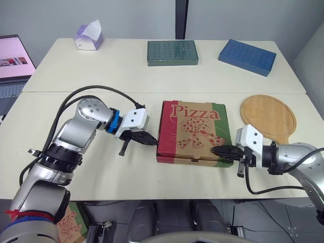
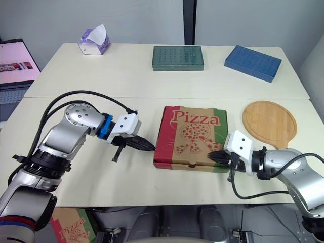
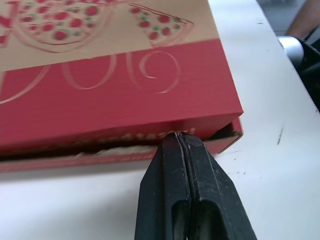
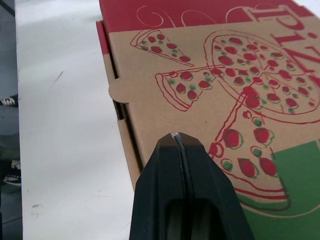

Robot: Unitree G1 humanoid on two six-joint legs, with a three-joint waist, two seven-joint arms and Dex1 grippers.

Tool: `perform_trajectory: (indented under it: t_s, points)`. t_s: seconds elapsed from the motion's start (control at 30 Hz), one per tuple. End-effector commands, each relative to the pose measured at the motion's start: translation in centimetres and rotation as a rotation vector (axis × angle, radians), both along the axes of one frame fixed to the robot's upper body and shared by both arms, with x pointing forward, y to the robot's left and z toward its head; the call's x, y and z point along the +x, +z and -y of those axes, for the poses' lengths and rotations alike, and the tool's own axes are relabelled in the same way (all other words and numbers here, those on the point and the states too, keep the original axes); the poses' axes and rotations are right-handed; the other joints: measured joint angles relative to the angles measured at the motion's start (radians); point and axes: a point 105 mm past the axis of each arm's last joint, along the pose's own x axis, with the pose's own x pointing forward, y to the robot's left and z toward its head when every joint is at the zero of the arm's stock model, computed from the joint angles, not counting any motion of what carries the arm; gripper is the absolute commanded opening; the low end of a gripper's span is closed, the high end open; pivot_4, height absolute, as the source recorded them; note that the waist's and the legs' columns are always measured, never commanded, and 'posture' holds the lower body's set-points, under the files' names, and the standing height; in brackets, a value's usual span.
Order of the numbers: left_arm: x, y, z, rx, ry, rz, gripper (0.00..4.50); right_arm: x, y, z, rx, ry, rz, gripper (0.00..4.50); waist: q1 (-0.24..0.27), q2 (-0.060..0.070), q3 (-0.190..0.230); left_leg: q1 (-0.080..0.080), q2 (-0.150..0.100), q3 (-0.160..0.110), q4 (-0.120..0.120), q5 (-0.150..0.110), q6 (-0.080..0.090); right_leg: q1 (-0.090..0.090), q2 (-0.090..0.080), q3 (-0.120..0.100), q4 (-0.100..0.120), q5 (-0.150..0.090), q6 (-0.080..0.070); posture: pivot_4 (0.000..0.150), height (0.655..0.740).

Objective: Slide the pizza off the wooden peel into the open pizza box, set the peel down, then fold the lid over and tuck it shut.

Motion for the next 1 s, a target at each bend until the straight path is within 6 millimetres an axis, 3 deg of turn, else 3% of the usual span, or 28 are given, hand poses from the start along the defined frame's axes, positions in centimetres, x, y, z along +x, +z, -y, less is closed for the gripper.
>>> perform_trajectory:
  t_s: [0.03, 0.13, 0.27, 0.43, 0.5, 0.63, 0.8, 0.9, 1.0]
  points:
    - [-0.3, 3.9, 1.0, -0.135, 0.004, 0.036, 0.0, 0.3, -0.4, 0.3, -0.059, -0.01, 0.038, 0.03, 0.001, 0.0, 0.0, 0.0, 0.0, 0.0, 0.0, 0.0, 0.0, 0.0, 0.0, 0.0, 0.0, 0.0, 0.0, 0.15, 0.74]
    - [-0.8, 3.1, 1.9, -0.141, 0.01, 0.02, 0.0, 0.3, -0.9, 0.4, -0.082, -0.012, 0.039, 0.03, 0.001, 0.0, 0.0, 0.0, 0.0, 0.0, 0.0, 0.0, 0.0, 0.0, 0.0, 0.0, -0.001, 0.0, 0.0, 0.15, 0.74]
    - [-0.7, -2.1, 3.4, -0.067, 0.064, -0.029, 0.0, 0.6, -1.8, 0.6, -0.13, -0.014, 0.039, 0.03, 0.001, 0.001, -0.001, 0.002, 0.0, 0.0, 0.0, 0.0, 0.0, 0.002, 0.0, 0.0, 0.0, 0.0, 0.0, 0.15, 0.74]
    - [-0.7, -5.3, 3.4, 0.016, 0.077, -0.035, 0.0, 0.7, -2.2, 0.9, -0.164, -0.012, 0.044, 0.03, 0.002, 0.0, -0.002, 0.003, 0.0, -0.001, 0.0, 0.0, 0.0, 0.004, 0.0, -0.001, -0.001, 0.0, 0.0, 0.15, 0.74]
    - [-0.9, -5.3, 3.6, 0.001, 0.071, -0.034, 0.0, 0.8, -2.0, 0.8, -0.155, -0.011, 0.057, 0.03, 0.002, 0.0, -0.002, 0.005, 0.0, -0.001, 0.0, 0.0, 0.0, 0.007, 0.0, -0.001, -0.002, 0.0, 0.0, 0.15, 0.74]
    - [-0.6, -2.6, 3.5, -0.136, 0.142, -0.035, 0.0, 1.3, -0.6, 1.1, -0.096, -0.043, 0.112, 0.03, 0.001, 0.0, -0.002, 0.007, 0.0, 0.0, 0.0, 0.0, 0.0, 0.008, 0.0, 0.0, -0.002, 0.0, 0.001, 0.15, 0.74]
    - [0.7, -0.4, 1.2, -0.267, 0.341, -0.006, 0.0, 3.5, 1.5, 3.5, -0.043, -0.223, 0.222, 0.03, 0.001, 0.0, -0.002, 0.005, 0.0, -0.001, 0.0, 0.0, 0.0, 0.006, 0.0, 0.0, -0.001, 0.0, 0.001, 0.15, 0.74]
    - [0.9, -1.2, -0.9, -0.285, 0.496, -0.007, 0.0, 5.9, 2.0, 7.1, -0.112, -0.422, 0.307, 0.03, -0.002, 0.0, -0.002, 0.005, 0.0, 0.0, 0.0, 0.0, 0.0, 0.005, -0.001, 0.0, -0.001, 0.0, 0.0, 0.15, 0.74]
    - [0.2, -2.8, -0.7, -0.271, 0.529, -0.05, 0.0, 7.1, 0.7, 8.4, -0.153, -0.489, 0.289, 0.03, -0.001, 0.0, -0.002, 0.005, 0.0, 0.0, -0.001, 0.0, 0.0, 0.005, -0.001, 0.0, -0.001, 0.001, -0.001, 0.15, 0.74]
